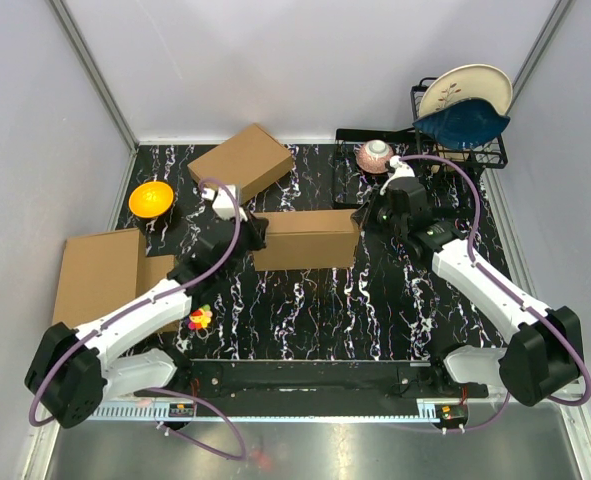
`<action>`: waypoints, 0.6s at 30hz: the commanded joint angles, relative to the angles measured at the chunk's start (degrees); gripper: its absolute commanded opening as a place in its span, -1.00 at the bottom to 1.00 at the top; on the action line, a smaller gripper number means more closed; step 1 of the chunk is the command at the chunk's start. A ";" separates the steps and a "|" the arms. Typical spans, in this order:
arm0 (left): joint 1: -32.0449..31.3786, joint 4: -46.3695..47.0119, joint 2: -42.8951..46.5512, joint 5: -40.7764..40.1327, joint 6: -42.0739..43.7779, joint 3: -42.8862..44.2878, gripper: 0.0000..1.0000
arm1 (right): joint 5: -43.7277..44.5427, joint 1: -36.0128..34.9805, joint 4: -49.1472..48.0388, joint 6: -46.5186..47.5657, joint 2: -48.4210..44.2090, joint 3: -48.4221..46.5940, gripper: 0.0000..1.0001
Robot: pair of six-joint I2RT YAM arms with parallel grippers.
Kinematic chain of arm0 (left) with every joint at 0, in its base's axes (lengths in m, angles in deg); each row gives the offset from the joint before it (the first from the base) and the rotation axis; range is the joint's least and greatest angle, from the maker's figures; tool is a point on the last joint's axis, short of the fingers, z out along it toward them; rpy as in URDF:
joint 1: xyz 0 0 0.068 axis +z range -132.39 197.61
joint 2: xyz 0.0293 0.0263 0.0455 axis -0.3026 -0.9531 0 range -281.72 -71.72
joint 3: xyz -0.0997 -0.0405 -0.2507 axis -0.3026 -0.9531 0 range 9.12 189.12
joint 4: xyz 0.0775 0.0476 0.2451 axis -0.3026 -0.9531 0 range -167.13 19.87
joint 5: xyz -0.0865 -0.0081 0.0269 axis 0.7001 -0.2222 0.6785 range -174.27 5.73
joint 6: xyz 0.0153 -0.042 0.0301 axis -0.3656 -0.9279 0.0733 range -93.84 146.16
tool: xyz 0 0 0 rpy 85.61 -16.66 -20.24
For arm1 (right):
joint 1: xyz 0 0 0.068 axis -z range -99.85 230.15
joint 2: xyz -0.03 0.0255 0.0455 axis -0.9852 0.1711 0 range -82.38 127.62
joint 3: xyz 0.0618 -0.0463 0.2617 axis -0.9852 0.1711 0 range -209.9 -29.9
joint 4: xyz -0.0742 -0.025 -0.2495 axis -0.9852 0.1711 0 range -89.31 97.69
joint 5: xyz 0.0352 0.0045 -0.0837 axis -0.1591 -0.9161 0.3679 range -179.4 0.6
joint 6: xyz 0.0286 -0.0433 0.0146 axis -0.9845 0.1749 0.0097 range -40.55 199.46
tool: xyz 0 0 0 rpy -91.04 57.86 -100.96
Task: Fold the paper box
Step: Close the paper box at the center of the board.
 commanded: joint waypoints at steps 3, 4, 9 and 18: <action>-3.98 6.92 3.28 -9.20 -6.88 -14.18 -1.00 | 1.90 0.44 8.12 1.55 1.23 0.70 -1.00; -4.86 7.80 2.84 -11.50 -7.05 -15.93 -1.00 | 1.90 0.44 8.12 1.55 1.32 0.70 -1.00; -6.45 7.55 0.55 -18.98 -9.42 -17.18 -0.96 | 1.90 0.09 7.51 1.11 1.06 1.76 -1.00; -6.45 3.95 6.26 -21.02 -3.62 -13.57 -0.82 | 1.55 0.00 9.70 3.04 -2.11 -0.45 -1.00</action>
